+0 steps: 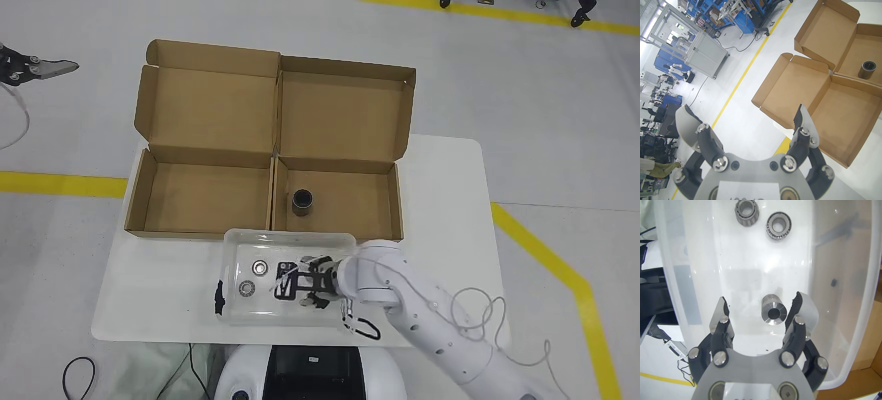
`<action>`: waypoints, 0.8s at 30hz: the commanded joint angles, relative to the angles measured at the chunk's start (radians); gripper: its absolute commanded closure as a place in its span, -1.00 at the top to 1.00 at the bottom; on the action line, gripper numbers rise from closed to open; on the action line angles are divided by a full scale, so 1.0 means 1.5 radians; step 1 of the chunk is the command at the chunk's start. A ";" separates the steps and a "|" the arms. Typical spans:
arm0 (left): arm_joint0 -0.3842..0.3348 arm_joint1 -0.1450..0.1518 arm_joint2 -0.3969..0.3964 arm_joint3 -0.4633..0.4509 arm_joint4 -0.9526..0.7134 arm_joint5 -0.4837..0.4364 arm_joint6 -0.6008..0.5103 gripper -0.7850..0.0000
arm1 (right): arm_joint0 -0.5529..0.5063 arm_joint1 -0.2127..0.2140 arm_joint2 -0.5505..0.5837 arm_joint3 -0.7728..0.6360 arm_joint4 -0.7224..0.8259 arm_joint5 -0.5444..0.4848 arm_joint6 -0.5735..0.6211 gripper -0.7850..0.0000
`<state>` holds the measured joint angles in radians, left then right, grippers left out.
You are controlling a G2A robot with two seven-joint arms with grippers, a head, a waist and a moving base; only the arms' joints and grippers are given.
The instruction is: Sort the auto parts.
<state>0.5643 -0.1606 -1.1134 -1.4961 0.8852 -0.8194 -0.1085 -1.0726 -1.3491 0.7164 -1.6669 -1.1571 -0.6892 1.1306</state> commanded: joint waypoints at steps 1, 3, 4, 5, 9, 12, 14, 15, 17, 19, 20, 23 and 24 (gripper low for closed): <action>0.000 0.000 0.000 0.000 0.000 0.000 0.000 1.00 | 0.004 0.000 -0.005 0.003 0.004 0.005 0.001 0.54; 0.000 0.000 0.000 0.000 0.000 0.000 0.000 1.00 | 0.008 -0.001 -0.011 0.008 0.001 0.004 -0.001 0.54; 0.000 0.000 0.000 0.000 0.000 0.000 0.000 1.00 | 0.011 -0.001 -0.014 0.012 0.000 0.005 -0.003 0.55; 0.000 0.000 0.000 0.000 0.000 0.000 0.000 1.00 | 0.013 -0.001 -0.017 0.016 -0.001 0.006 -0.005 0.54; 0.000 0.000 0.000 0.000 0.000 0.000 0.000 1.00 | 0.020 -0.002 -0.022 0.031 -0.006 0.009 -0.023 0.39; 0.000 0.000 0.000 0.000 0.000 0.000 0.000 1.00 | 0.023 -0.001 -0.025 0.040 -0.015 0.014 -0.033 0.18; 0.000 0.000 0.000 0.000 0.000 0.000 0.000 1.00 | 0.025 -0.001 -0.027 0.045 -0.020 0.018 -0.036 0.04; 0.000 0.000 0.000 0.000 0.000 0.000 0.000 1.00 | 0.025 -0.001 -0.029 0.048 -0.022 0.020 -0.035 0.00; 0.000 0.000 0.000 0.000 0.000 0.000 0.000 1.00 | 0.027 0.000 -0.031 0.052 -0.024 0.023 -0.033 -0.01; 0.000 0.000 0.000 0.000 0.000 0.000 0.000 1.00 | 0.029 0.000 -0.033 0.054 -0.024 0.026 -0.032 -0.04; 0.000 0.000 0.000 0.000 0.000 0.000 0.000 1.00 | 0.030 0.000 -0.034 0.056 -0.025 0.027 -0.031 -0.05; 0.000 0.000 0.000 0.000 0.000 0.000 0.000 1.00 | 0.032 0.000 -0.036 0.059 -0.026 0.032 -0.029 -0.11; 0.000 0.000 0.000 0.000 0.000 0.000 0.000 1.00 | 0.033 0.000 -0.037 0.060 -0.026 0.034 -0.027 -0.15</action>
<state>0.5643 -0.1606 -1.1134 -1.4961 0.8852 -0.8194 -0.1085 -1.0241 -1.3489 0.6620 -1.5781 -1.1957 -0.6407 1.0885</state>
